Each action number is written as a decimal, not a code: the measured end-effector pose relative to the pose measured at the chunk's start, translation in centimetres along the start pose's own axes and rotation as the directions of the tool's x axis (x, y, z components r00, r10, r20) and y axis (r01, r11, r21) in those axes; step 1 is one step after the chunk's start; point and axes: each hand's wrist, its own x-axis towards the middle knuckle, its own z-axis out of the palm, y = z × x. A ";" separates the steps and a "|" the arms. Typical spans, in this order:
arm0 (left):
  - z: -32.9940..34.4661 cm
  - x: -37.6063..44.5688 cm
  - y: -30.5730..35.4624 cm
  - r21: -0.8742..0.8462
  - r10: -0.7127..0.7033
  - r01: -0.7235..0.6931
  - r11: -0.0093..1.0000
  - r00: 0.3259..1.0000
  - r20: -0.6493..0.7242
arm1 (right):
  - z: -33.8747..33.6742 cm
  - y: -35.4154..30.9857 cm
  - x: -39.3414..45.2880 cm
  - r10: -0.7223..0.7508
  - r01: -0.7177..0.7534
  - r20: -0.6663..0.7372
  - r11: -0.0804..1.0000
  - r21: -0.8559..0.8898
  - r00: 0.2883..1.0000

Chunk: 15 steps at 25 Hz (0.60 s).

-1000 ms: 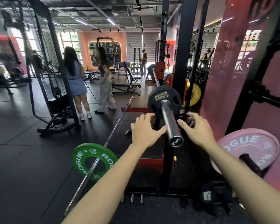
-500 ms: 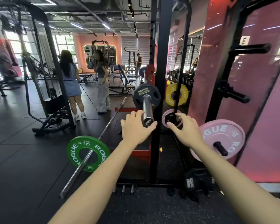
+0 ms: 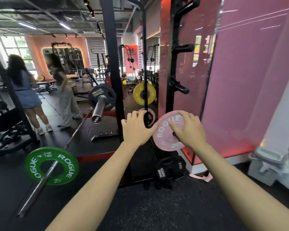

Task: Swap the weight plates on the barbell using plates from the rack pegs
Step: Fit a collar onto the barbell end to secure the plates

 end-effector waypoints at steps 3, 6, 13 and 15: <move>1.4 0.8 4.7 -0.047 0.088 -0.088 0.995 0.996 0.014 | -3.1 3.5 -0.4 0.061 -0.064 -0.042 0.996 -0.062 0.997; 3.1 1.8 8.1 -0.083 0.146 -0.144 0.986 0.989 0.023 | -4.9 6.3 -0.3 0.093 -0.100 -0.072 0.989 -0.110 0.993; 8.7 6.6 10.8 -0.125 0.218 -0.214 0.969 0.976 0.018 | -3.8 11.2 3.4 0.134 -0.150 -0.110 0.975 -0.162 0.985; 10.7 8.8 10.6 -0.144 0.214 -0.209 0.967 0.977 0.018 | -2.4 12.3 5.6 0.126 -0.143 -0.101 0.973 -0.181 0.987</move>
